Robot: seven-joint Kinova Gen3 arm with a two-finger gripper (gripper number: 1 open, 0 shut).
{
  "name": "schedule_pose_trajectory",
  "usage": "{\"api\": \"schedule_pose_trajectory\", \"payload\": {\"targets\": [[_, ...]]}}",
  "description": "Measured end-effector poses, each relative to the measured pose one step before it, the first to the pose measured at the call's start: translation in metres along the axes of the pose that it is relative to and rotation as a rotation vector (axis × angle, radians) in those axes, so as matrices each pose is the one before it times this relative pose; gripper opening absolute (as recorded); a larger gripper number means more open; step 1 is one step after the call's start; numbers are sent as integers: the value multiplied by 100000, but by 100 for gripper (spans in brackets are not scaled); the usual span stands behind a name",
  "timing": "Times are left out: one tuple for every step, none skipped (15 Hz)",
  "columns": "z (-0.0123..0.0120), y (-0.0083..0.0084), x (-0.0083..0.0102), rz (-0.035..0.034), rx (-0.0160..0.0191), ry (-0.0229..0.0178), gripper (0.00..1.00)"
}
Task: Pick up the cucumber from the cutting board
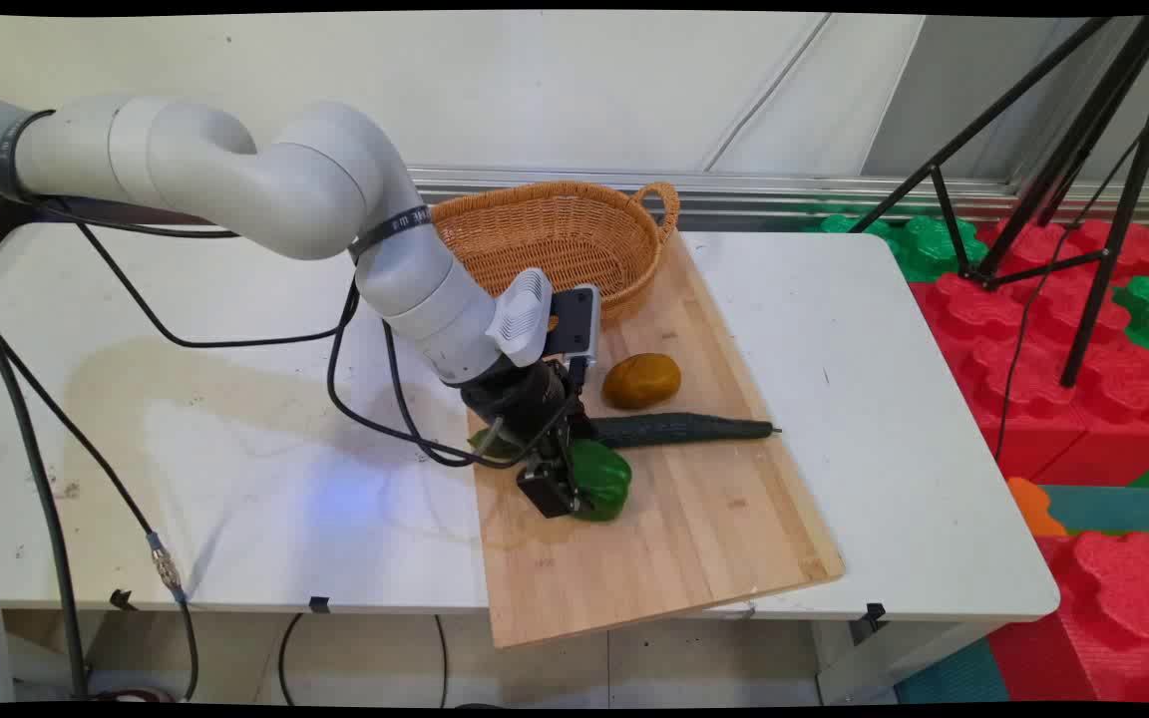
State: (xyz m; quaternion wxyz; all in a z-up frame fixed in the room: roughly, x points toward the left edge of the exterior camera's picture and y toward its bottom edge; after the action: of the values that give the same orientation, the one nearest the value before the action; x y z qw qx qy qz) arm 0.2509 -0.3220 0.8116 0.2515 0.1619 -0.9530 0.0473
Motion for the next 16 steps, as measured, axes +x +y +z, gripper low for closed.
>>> {"api": "schedule_pose_trajectory", "payload": {"targets": [[41,24,4,340,489,137,100],[25,30,23,276,535,198,100],[-49,5,50,-33,368,358,100],[-72,-3,31,-134,362,346,100],[-238,-44,62,-580,509,807,100],[-340,-54,48,-556,434,879,100],[-318,-64,34,-503,350,718,100],[-405,-85,14,-387,369,795,100],[-632,-130,-13,-549,469,1175,100],[-502,-125,-22,-410,345,866,100],[-534,-112,-48,-365,288,850,100],[-570,-137,-74,-411,306,898,100],[-544,-125,-60,-449,260,914,100],[-605,-146,-94,-855,269,1046,100],[-624,-166,-79,-862,305,1118,100],[-857,-247,-88,-1195,386,1584,100]]}}
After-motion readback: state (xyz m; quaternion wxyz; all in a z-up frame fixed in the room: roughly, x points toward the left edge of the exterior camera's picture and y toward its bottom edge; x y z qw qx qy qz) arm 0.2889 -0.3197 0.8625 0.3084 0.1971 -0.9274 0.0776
